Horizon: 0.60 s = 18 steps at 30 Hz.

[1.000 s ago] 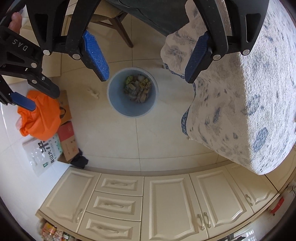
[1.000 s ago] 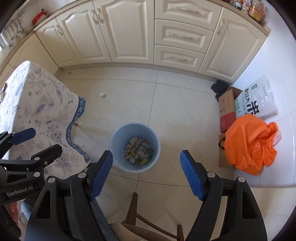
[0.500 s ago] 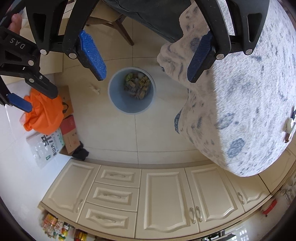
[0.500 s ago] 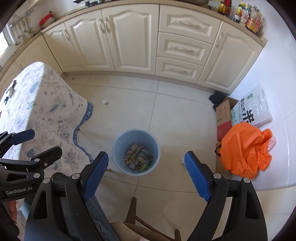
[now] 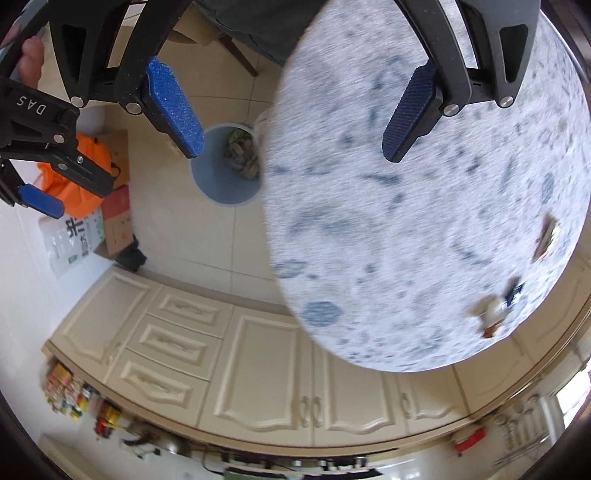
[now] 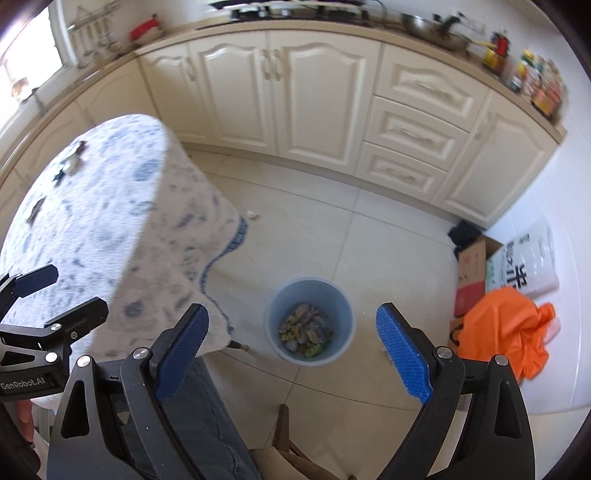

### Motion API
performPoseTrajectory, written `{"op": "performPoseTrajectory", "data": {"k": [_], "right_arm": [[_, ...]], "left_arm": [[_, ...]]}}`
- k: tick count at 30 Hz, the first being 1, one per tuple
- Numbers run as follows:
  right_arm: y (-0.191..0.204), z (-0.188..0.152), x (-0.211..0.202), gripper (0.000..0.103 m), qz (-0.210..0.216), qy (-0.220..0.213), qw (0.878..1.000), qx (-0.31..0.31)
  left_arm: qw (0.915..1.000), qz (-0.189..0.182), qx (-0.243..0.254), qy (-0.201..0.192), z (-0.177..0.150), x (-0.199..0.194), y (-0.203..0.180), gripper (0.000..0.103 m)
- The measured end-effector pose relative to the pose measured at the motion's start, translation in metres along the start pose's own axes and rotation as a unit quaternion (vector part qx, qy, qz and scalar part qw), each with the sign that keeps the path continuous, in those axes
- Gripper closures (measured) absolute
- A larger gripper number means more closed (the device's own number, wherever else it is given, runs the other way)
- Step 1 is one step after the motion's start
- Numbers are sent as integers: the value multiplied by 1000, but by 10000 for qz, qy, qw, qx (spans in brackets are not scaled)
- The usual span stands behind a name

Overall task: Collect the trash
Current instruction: 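Move both open grippers back to the table of trash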

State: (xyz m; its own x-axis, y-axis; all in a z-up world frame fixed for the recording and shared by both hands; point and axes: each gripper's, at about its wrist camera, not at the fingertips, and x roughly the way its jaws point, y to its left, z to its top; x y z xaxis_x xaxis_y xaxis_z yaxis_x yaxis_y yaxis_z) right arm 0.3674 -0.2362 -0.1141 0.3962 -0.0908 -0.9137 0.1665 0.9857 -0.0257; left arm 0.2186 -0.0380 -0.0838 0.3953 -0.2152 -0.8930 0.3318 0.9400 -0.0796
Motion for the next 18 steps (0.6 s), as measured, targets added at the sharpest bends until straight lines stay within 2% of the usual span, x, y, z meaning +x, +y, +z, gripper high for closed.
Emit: {"op": "performPoseTrajectory", "data": {"k": [10, 18], "right_arm": [[78, 16, 0, 7, 385, -67, 9961, -794], [138, 26, 12, 7, 747, 78, 9890, -1275]], "left_arm": [[9957, 362, -825, -195, -32, -54, 74, 7], [9892, 573, -1344, -147, -49, -72, 127, 7]]}}
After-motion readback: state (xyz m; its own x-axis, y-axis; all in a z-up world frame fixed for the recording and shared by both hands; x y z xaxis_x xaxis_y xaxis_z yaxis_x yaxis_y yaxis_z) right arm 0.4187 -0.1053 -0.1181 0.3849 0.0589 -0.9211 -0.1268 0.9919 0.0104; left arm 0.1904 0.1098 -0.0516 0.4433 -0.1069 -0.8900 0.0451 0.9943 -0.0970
